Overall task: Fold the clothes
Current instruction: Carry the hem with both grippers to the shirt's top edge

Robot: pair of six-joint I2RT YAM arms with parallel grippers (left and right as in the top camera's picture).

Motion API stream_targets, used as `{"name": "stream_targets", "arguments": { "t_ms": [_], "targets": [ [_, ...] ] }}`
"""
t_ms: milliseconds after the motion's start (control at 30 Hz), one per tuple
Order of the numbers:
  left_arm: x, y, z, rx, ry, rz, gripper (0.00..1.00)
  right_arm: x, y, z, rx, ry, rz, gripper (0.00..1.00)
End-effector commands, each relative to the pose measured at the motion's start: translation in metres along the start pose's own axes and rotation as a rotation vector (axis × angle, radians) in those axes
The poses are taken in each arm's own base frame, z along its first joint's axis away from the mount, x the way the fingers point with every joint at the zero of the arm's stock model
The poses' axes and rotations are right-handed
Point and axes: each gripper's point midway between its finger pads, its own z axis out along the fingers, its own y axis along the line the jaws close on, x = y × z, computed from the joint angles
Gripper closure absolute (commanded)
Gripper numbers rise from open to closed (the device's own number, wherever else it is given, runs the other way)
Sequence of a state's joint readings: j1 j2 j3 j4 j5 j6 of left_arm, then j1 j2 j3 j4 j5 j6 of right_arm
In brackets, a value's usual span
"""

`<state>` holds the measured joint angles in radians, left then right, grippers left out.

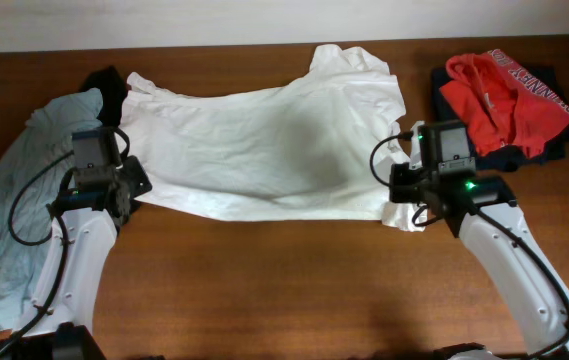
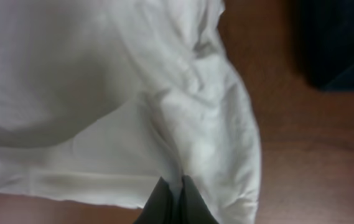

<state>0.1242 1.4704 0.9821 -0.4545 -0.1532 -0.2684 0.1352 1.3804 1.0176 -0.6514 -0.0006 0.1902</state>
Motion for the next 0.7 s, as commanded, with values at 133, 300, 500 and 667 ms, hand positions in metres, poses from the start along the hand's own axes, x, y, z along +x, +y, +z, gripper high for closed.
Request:
{"name": "stream_targets", "arguments": {
  "t_ms": [133,300,500,667],
  "targets": [
    [-0.008,-0.005,0.016,0.004,-0.014,0.015,0.99,-0.026,-0.012,0.004,0.020,-0.073,-0.022,0.96],
    [-0.005,-0.007,0.032,0.001,-0.005,0.017,1.00,-0.025,-0.012,0.022,0.023,-0.052,-0.022,0.96],
    [-0.016,-0.011,0.038,0.013,-0.050,0.010,0.99,-0.031,-0.012,0.034,0.021,-0.067,-0.022,0.96],
    [-0.029,-0.011,0.038,0.008,-0.105,0.000,0.99,-0.041,-0.010,0.033,0.016,-0.106,-0.023,0.96]
  ]
}}
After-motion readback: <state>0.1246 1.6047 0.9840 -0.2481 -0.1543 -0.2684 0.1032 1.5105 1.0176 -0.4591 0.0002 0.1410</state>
